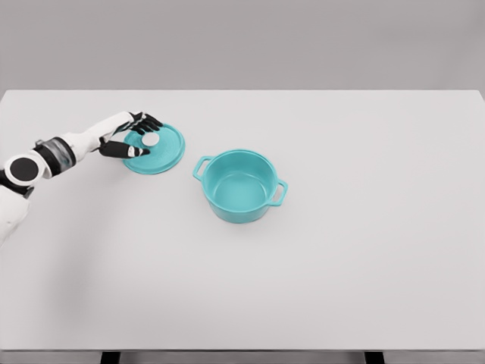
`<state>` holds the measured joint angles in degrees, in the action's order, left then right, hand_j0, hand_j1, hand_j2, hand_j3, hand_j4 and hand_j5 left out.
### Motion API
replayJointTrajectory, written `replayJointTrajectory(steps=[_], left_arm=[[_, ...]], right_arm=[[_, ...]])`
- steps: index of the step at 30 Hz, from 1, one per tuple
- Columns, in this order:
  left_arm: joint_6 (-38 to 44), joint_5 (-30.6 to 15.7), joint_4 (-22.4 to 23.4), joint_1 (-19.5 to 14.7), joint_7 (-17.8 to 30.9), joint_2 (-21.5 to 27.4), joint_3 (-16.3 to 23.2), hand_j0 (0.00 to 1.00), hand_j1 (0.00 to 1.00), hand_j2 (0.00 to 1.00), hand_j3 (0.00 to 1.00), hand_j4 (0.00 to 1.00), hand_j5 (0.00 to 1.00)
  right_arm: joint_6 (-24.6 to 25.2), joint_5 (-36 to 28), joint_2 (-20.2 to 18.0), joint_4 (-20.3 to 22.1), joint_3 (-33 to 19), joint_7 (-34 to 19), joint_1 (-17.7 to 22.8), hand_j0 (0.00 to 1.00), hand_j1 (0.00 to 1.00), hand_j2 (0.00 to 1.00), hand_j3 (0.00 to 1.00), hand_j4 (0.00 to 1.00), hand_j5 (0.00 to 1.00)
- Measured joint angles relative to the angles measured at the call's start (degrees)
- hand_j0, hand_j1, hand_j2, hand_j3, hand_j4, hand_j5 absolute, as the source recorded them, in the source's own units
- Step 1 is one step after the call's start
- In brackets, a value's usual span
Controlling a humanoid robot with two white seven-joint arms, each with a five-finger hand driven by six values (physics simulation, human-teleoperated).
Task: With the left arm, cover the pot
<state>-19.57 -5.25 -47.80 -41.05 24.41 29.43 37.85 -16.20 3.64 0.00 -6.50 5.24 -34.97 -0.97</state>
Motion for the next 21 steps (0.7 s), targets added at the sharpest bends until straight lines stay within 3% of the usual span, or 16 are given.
replayJointTrajectory(steps=[5,12,17,21], left_arm=[[-0.54,-0.35,-0.07,0.44,-0.36,-0.53,-0.18,0.51,0.51,0.51,0.51,0.51,0.51],[-2.25,-0.34,-0.81,0.62,0.02,-0.30,-0.37,0.47,0.47,0.47,0.47,0.47,0.47],[-2.40,-1.28,-6.37,0.62,0.58,1.71,-0.61,0.48,0.48,0.48,0.48,0.48,0.48],[-2.09,-3.17,-14.02,2.02,0.71,5.62,-0.52,0.48,0.48,0.48,0.48,0.48,0.48]], right_arm=[[0.00,0.00,0.00,0.00,0.02,0.00,0.00,1.00,1.00,1.00,1.00,1.00,1.00],[0.00,0.00,0.00,0.00,0.01,0.00,0.00,1.00,1.00,1.00,1.00,1.00,1.00],[0.00,0.00,0.00,0.00,0.01,0.00,0.09,1.00,1.00,1.00,1.00,1.00,1.00],[0.00,0.00,0.00,0.00,0.02,0.00,0.09,1.00,1.00,1.00,1.00,1.00,1.00]])
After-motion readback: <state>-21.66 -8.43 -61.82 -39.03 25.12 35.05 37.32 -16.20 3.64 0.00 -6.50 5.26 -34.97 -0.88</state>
